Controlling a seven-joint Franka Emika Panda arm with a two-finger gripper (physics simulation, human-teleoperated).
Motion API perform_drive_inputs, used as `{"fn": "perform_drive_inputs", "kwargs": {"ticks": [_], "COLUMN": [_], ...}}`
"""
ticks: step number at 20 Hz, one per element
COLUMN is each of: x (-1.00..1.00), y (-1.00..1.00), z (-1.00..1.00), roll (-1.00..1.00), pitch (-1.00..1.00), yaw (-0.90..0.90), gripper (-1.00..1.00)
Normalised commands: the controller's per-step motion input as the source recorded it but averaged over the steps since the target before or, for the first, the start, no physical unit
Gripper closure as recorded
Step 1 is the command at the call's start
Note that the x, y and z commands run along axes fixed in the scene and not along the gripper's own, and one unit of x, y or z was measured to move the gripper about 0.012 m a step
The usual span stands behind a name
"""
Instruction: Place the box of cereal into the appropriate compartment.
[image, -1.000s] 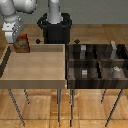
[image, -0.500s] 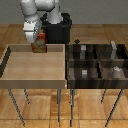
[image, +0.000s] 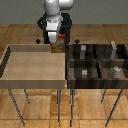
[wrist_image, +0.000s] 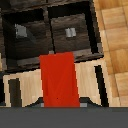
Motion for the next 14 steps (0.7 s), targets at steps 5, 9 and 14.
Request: {"fn": "perform_drive_inputs", "kwargs": {"ticks": [5,9,14], "x": [0.0,0.0,0.0], "y": [1.0,1.0,1.0], "z": [0.0,0.0,0.0], "roll": [0.0,0.0,0.0], "pitch": [0.0,0.0,0.0], "yaw": [0.0,0.0,0.0], "gripper": [1.0,1.0,1.0]}}
